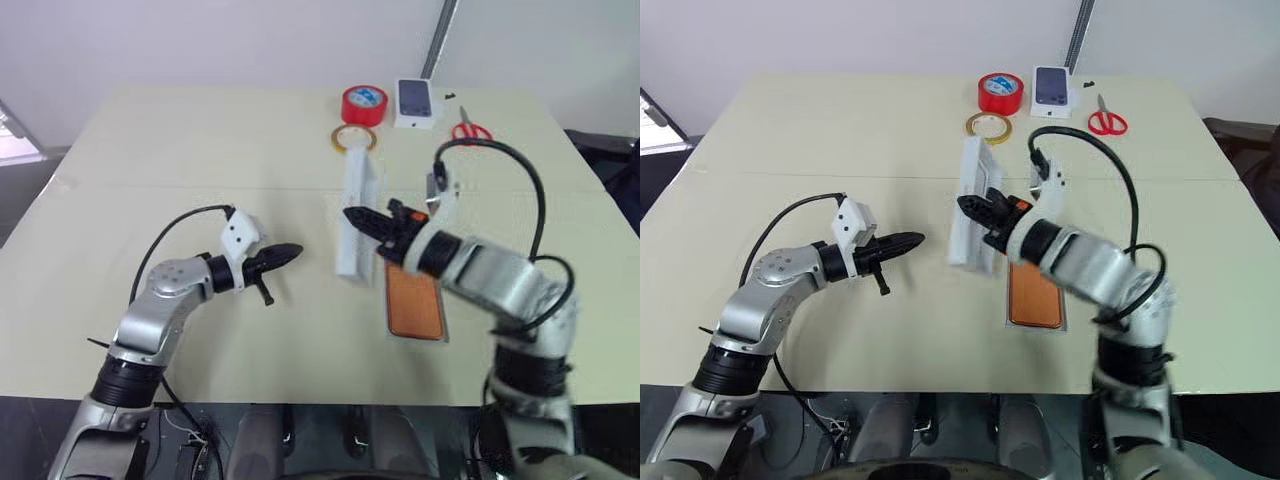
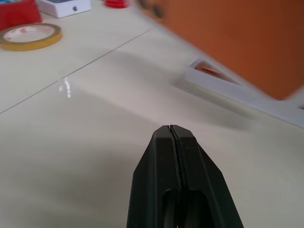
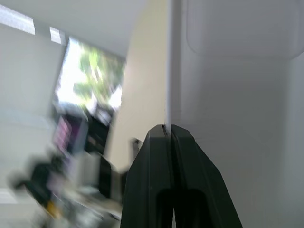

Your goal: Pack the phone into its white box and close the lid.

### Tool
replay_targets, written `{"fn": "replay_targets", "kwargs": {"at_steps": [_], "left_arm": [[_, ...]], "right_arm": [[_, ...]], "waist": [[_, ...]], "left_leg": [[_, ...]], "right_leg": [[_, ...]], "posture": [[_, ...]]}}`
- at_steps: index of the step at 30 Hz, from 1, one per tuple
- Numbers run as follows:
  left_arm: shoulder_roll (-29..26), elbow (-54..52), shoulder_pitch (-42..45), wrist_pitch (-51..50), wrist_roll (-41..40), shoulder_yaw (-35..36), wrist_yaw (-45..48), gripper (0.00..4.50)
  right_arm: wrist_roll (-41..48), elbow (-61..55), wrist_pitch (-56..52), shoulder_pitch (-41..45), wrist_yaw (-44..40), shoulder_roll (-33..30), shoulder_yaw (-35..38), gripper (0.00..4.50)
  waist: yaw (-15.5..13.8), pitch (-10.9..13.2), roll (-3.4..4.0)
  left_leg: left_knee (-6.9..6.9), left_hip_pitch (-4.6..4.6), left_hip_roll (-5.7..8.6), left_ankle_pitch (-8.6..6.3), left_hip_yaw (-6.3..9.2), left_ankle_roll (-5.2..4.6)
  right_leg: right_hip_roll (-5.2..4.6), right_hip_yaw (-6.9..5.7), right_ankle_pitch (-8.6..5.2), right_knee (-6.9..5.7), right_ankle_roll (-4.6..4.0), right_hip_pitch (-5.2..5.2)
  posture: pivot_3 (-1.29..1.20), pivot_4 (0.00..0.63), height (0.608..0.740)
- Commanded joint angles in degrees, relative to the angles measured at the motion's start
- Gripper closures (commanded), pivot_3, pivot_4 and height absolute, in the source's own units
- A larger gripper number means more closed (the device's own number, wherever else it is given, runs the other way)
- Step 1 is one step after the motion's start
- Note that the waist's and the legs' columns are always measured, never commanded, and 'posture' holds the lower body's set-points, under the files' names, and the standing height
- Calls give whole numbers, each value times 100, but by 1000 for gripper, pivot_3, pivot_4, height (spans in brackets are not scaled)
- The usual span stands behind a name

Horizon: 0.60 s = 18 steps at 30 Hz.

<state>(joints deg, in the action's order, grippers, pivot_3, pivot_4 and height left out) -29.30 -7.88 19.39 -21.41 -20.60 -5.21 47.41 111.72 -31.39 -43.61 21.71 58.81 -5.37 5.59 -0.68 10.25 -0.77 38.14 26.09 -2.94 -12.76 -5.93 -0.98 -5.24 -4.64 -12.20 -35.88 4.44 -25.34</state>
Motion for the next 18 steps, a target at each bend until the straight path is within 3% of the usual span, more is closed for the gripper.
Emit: {"fn": "replay_targets", "kwargs": {"at_steps": [1,6,9,15,18], "left_arm": [[4,-129,56,110,7,97,2,4500],[168,-237,144,27,42,-169,3,4500],[376,-264,243,-56,73,-404,-6,4500],[920,-137,522,-37,398,-1121,-55,4500],[1199,118,720,4,635,-1425,-102,4500]], "right_arm": [[128,-740,571,-610,670,-196,-359,4484],[128,-329,175,-1015,-146,-1151,62,4484],[128,-6,-227,-953,-786,-1630,244,3650],[128,1113,-1605,-360,-2462,-3356,597,584],[128,1575,-2173,96,-3211,-4461,541,584]], "waist": [[1,0,0],[10,-4,5],[-4,-5,7],[-7,-5,12],[-10,-5,24]], "left_leg": [[2,0,3,0,-2,0],[6,-7,13,-1,-11,-2],[-1,-30,10,-3,-7,-4],[-1,-33,11,-4,-10,-6],[1,-33,15,-5,-10,-10]], "right_leg": [[-5,0,-1,2,-2,2],[-18,2,-5,54,-36,31],[-15,0,-7,60,-36,50],[-15,1,-7,61,-36,53],[-17,1,-7,61,-35,54]], "posture": [[0,150,740],[0,150,740],[0,150,740],[0,150,740],[0,150,740]]}}
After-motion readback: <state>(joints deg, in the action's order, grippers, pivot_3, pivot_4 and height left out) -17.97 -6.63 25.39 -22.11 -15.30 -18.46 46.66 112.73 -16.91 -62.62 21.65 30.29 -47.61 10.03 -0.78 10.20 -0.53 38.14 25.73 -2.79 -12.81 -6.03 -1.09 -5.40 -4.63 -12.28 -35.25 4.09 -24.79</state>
